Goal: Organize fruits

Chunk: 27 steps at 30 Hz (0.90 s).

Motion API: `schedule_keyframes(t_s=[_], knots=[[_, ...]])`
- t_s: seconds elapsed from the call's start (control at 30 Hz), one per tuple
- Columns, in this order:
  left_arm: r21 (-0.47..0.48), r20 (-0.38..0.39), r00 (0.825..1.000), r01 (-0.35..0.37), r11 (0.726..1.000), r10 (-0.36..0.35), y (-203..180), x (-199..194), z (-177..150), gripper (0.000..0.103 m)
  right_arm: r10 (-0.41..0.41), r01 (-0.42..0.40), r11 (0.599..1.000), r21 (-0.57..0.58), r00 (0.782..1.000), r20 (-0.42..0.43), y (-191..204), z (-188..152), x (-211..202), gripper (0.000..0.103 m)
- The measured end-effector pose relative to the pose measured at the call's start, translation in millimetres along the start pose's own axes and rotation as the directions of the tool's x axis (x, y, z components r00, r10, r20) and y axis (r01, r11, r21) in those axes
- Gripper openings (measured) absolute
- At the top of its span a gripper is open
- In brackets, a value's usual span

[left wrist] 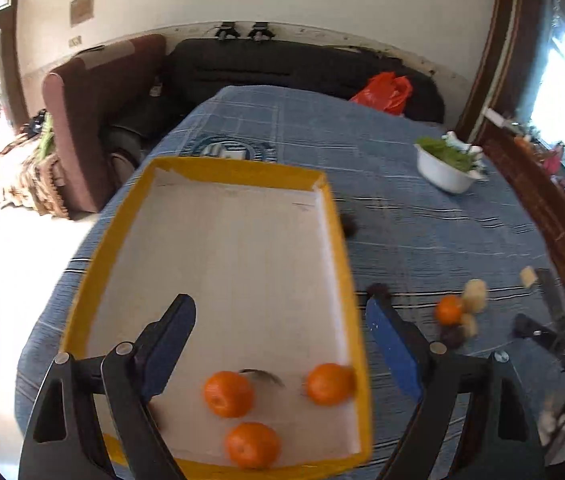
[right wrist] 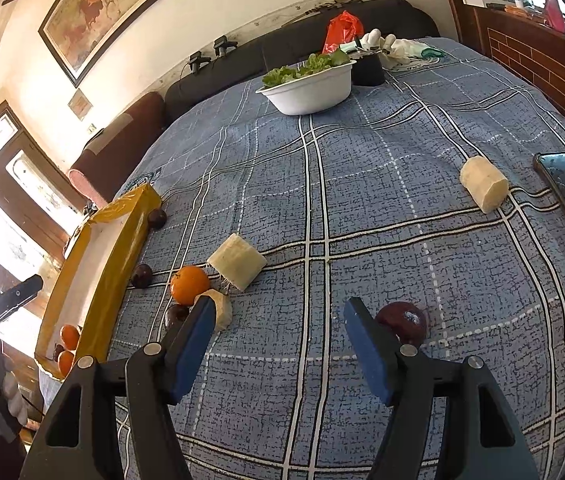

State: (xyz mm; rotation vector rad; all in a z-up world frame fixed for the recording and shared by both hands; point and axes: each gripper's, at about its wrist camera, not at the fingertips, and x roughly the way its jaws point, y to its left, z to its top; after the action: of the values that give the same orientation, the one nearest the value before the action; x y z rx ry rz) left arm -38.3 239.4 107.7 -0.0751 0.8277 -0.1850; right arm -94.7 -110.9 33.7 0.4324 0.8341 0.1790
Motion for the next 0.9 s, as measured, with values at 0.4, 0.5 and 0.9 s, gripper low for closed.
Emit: schedule_keyframes(t_s=[0.4, 0.5, 0.9], knots=[[0.176, -0.170, 0.961, 0.248, 0.953, -0.219, -124, 66, -36, 0.046, 0.062, -0.065, 0.997, -0.043, 0.996, -0.061, 4, -1, 10, 0.071], [0.204, -0.179, 0.957, 0.263, 0.943, -0.228, -135, 74, -43, 0.046, 0.059, -0.060, 0.998, -0.019, 0.996, -0.060, -7, 1, 10, 0.071], [0.356, -0.223, 0.961, 0.239, 0.904, -0.166, -169, 101, -66, 0.027, 0.088, -0.092, 0.991, 0.099, 0.995, 0.042, -53, 22, -30, 0.071]])
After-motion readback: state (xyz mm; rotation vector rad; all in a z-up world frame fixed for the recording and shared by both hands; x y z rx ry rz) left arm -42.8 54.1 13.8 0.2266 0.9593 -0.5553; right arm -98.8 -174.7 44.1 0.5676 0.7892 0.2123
